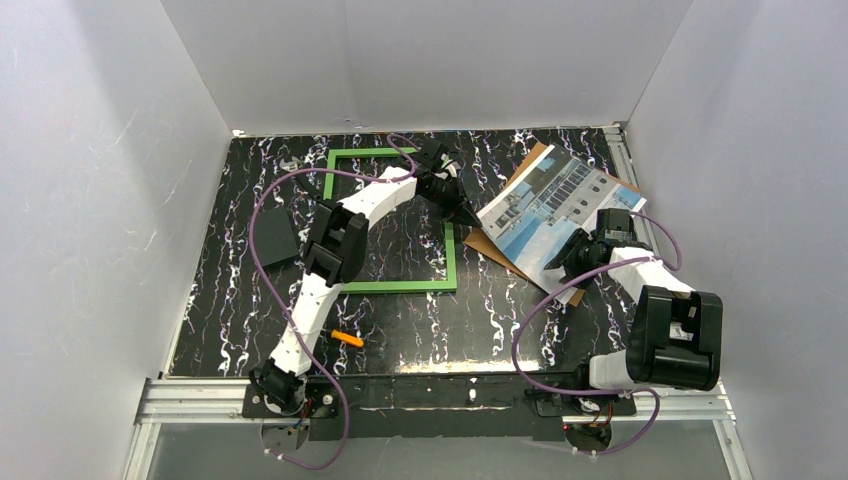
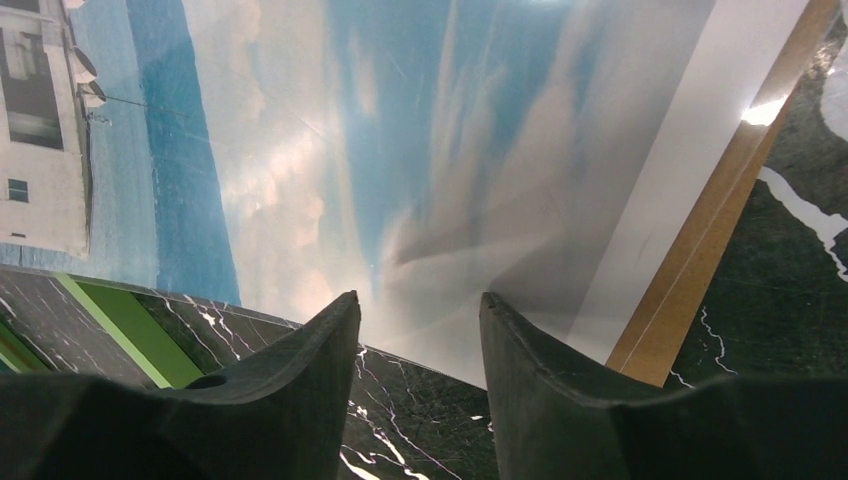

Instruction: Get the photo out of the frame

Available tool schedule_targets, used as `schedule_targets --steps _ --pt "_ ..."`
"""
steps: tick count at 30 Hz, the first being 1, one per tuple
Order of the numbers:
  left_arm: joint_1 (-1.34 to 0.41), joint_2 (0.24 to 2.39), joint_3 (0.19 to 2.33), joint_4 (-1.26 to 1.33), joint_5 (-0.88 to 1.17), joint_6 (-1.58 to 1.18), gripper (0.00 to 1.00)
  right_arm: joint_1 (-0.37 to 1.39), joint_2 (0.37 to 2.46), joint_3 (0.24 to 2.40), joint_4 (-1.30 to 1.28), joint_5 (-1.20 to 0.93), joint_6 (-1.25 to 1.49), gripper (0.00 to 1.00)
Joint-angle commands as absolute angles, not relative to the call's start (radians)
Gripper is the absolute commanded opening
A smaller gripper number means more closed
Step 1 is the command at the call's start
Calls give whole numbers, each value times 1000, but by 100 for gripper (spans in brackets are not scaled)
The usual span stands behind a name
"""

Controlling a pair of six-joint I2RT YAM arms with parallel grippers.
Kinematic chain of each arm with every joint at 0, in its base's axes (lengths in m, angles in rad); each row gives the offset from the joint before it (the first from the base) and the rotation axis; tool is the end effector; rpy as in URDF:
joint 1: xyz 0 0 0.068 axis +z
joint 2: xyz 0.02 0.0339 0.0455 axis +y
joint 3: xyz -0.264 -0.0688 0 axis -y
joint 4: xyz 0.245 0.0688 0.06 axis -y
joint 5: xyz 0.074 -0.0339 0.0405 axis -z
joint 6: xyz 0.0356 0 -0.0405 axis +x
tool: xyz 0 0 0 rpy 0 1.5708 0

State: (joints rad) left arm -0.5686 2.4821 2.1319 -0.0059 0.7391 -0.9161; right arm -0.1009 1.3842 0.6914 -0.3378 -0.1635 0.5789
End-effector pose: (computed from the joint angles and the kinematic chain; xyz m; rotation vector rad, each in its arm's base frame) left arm 0.4702 -0.3289 0.2126 0.1984 2.2178 -1.6239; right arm 0.2533 -0.0198 0.1690 0.8203 2.4986 0.3816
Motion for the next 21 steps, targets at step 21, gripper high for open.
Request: schedule_targets --steps 21 --pt "-556 2310 1987 -17 677 -1166 0 694 1194 853 -401 403 162 71"
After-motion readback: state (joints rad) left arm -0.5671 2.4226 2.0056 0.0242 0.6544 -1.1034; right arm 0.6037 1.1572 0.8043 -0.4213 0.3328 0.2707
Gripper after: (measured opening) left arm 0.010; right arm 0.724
